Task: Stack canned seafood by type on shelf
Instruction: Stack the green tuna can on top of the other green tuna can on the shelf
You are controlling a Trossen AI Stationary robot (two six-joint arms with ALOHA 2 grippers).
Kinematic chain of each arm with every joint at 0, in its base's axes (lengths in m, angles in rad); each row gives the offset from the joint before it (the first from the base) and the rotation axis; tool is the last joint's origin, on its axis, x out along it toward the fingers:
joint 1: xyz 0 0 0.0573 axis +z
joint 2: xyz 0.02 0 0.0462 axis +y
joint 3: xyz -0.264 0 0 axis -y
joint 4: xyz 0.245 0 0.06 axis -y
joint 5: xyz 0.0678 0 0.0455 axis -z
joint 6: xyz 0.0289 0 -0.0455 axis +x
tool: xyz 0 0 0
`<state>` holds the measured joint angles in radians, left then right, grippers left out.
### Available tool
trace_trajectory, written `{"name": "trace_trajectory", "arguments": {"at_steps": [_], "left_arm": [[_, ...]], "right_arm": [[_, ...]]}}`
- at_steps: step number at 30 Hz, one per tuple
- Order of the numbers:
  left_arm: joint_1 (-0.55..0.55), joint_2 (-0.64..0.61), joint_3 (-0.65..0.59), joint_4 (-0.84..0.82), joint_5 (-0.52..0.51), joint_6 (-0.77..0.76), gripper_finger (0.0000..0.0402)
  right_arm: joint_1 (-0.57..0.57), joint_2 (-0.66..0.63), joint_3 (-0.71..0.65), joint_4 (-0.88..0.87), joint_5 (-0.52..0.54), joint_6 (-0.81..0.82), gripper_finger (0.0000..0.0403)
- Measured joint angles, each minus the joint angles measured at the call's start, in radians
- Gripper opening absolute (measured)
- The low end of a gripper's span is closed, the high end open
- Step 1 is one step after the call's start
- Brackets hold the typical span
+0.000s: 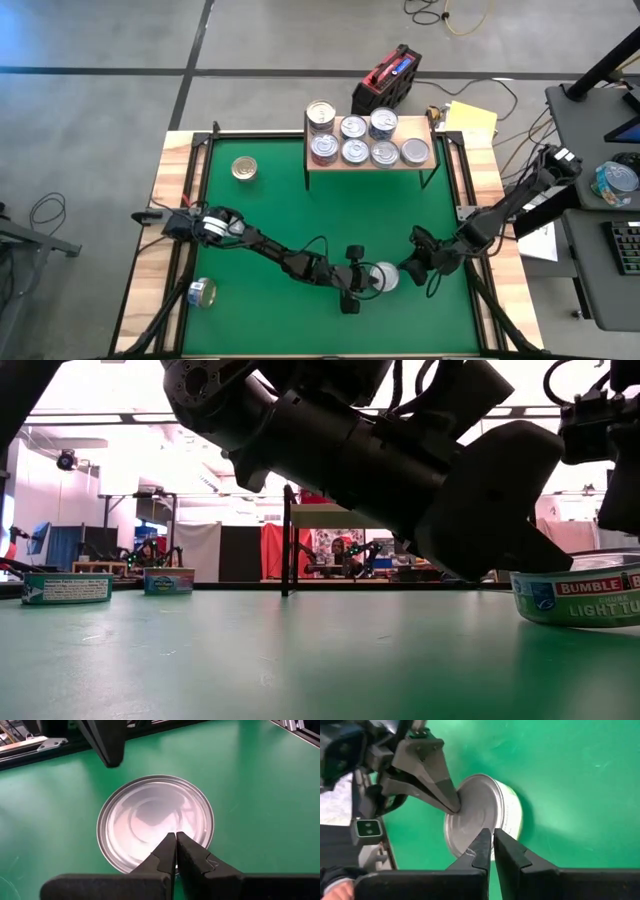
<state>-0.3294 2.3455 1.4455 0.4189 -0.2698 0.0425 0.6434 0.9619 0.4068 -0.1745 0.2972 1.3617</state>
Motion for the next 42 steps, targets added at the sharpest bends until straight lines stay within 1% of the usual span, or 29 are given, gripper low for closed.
{"name": "trace_trajectory", "arguments": {"at_steps": [3,6,9,16,19,22,26,30,37,42], "left_arm": [[-0.001,0.000,0.000,0.000,0.003,-0.002,0.0000],[-0.002,0.000,0.000,-0.008,0.006,-0.022,0.0000],[-0.002,-0.001,0.000,-0.015,0.009,-0.029,0.0000],[-0.003,0.010,-0.001,-0.015,0.010,-0.056,0.0000],[-0.003,0.016,-0.001,-0.013,0.010,-0.063,0.0000],[-0.003,0.020,-0.001,-0.010,0.010,-0.076,0.0000],[-0.004,0.025,-0.001,-0.007,0.010,-0.079,0.0000],[-0.006,0.027,-0.001,0.001,0.010,-0.083,0.0000],[-0.010,0.029,-0.002,0.018,-0.005,-0.067,0.0000],[-0.011,0.030,-0.003,0.035,-0.005,-0.054,0.0000]], "right_arm": [[0.000,-0.033,0.000,-0.038,0.002,0.007,0.0022],[0.000,-0.040,0.000,-0.075,0.003,0.025,0.0051],[0.000,-0.023,0.000,-0.076,-0.003,0.037,0.0097],[0.003,0.052,0.000,-0.045,-0.025,0.063,0.0220],[0.003,0.085,-0.001,0.016,-0.029,0.061,0.0261],[0.003,0.126,-0.002,0.062,-0.040,0.062,0.0290],[0.003,0.180,-0.003,0.096,-0.044,0.068,0.0315],[0.003,0.216,-0.004,0.141,-0.044,0.067,0.0328],[0.002,0.265,-0.028,0.303,-0.032,0.028,0.0328],[0.002,0.303,-0.084,0.477,-0.007,0.019,0.0323]]}}
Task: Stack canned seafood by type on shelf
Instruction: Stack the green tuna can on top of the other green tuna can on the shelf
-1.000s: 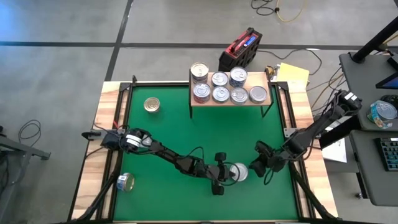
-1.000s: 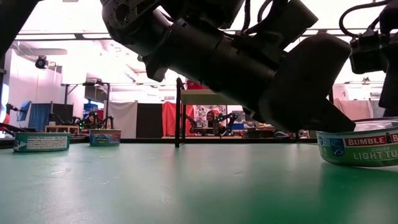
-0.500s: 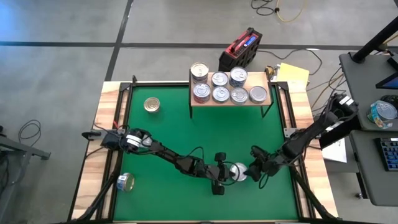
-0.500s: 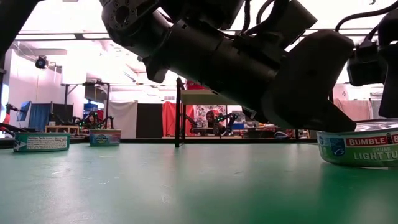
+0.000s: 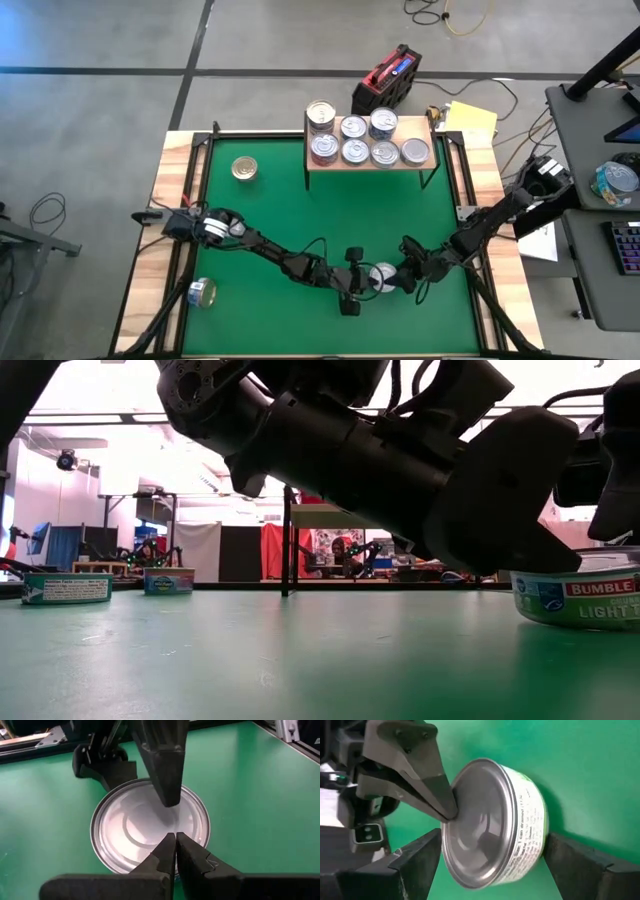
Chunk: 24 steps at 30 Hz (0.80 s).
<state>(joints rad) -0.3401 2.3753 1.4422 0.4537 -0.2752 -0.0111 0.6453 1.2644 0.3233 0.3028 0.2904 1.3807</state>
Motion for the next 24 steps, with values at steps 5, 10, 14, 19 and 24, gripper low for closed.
{"name": "trace_trajectory", "arguments": {"at_steps": [5,10,14,19,24], "left_arm": [[-0.001,0.001,-0.001,0.023,0.001,0.011,0.0000],[-0.001,0.002,-0.001,0.064,0.002,0.024,0.0000],[-0.002,0.004,-0.002,0.089,0.007,0.027,0.0005],[-0.004,-0.005,-0.002,0.085,0.021,0.036,0.0031],[-0.007,-0.033,-0.003,0.055,0.002,0.114,0.0072]], "right_arm": [[0.000,0.020,-0.028,0.092,0.014,-0.013,0.0310],[-0.001,0.016,-0.034,0.096,0.027,-0.017,0.0268],[-0.001,0.014,-0.035,0.095,0.033,-0.026,0.0200],[-0.001,0.008,-0.032,0.115,0.039,-0.044,0.0131],[-0.002,-0.023,-0.033,0.086,0.043,-0.085,0.0131]]}}
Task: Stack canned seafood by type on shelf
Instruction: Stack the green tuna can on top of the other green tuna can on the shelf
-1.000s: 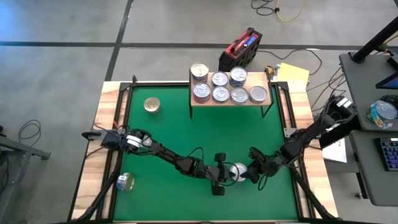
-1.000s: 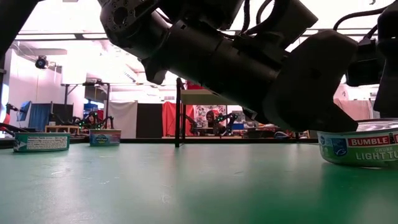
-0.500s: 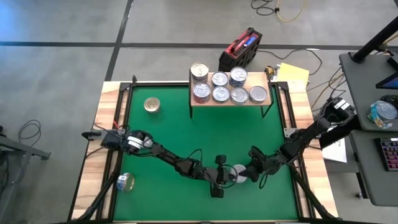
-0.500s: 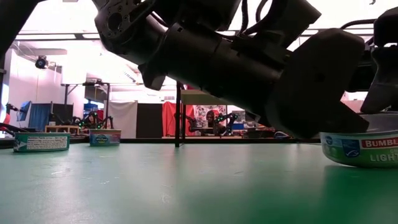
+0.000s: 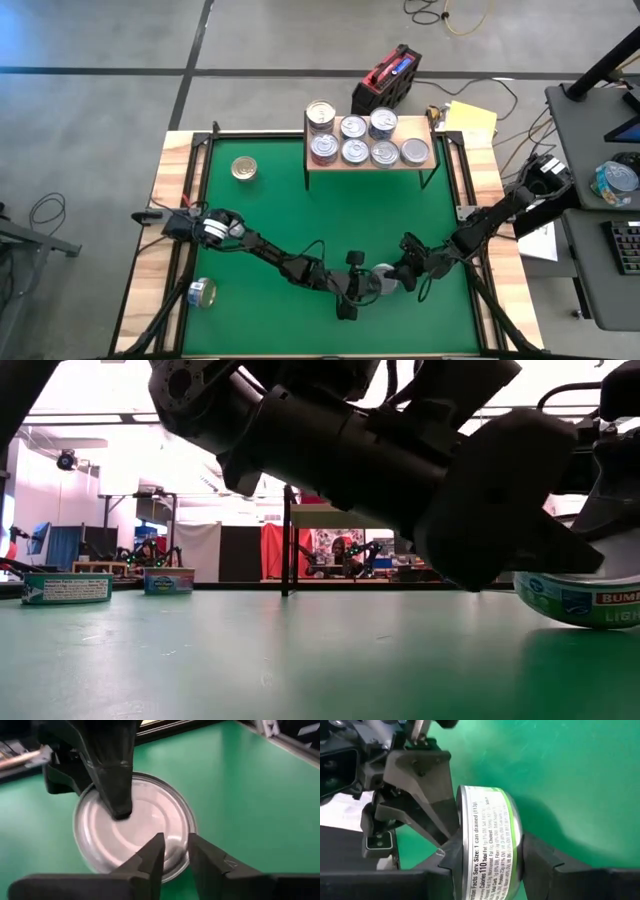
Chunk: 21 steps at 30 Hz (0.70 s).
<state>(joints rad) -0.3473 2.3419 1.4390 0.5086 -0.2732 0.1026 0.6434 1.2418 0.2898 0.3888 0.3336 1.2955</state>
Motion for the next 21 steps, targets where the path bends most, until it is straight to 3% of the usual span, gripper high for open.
{"name": "trace_trajectory", "arguments": {"at_steps": [9,14,21], "left_arm": [[-0.001,-0.066,-0.001,-0.112,-0.122,0.101,0.0120],[0.005,-0.114,-0.018,-0.118,-0.119,0.137,0.0126],[0.005,-0.286,-0.227,0.056,-0.111,0.149,0.0126]], "right_arm": [[0.000,-0.175,-0.001,-0.257,0.060,-0.039,0.0131],[0.000,-0.294,0.000,-0.266,0.158,-0.142,0.0131],[0.000,-0.365,0.000,-0.272,0.292,-0.313,0.0131]]}}
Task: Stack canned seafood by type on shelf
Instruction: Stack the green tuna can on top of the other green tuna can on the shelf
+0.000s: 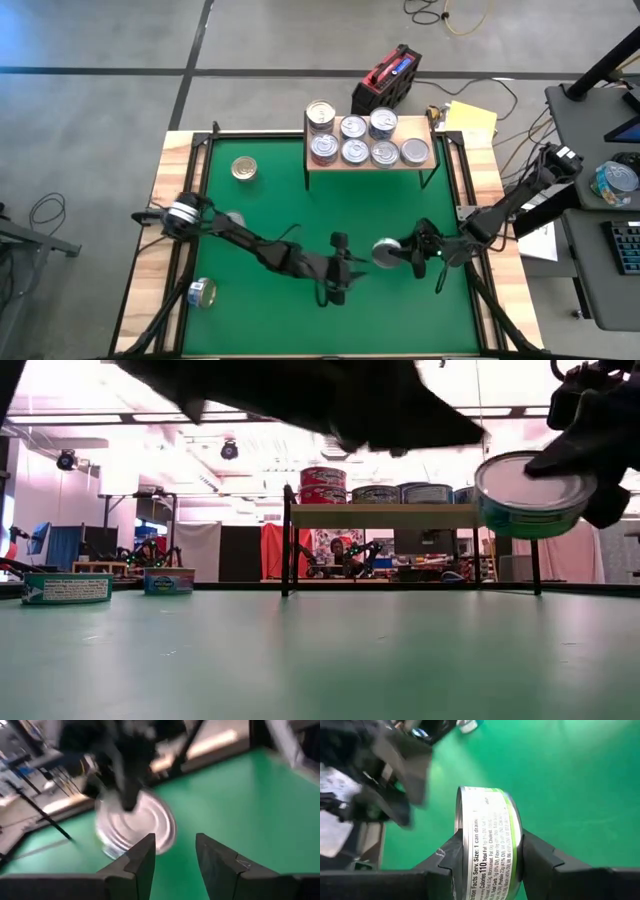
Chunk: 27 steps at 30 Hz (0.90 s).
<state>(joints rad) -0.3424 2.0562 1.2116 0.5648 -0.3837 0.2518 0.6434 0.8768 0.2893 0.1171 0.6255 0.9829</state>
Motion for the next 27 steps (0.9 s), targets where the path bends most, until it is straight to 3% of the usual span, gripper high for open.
{"name": "trace_trajectory", "arguments": {"at_steps": [6,12,21,27], "left_arm": [[0.000,-0.165,-0.250,0.273,0.007,-0.108,0.0126],[0.007,-0.193,-0.385,0.526,-0.008,-0.220,0.0132],[0.028,-0.193,-0.412,0.619,0.009,-0.338,0.0208],[0.031,-0.170,-0.364,0.593,0.010,-0.296,0.0258]], "right_arm": [[0.000,0.036,-0.009,0.189,0.080,-0.198,0.0131],[0.000,0.126,-0.029,0.533,0.081,-0.521,0.0131],[0.000,0.220,-0.016,0.751,0.075,-0.803,0.0131],[0.000,0.223,-0.014,0.794,0.075,-0.888,0.0131]]}}
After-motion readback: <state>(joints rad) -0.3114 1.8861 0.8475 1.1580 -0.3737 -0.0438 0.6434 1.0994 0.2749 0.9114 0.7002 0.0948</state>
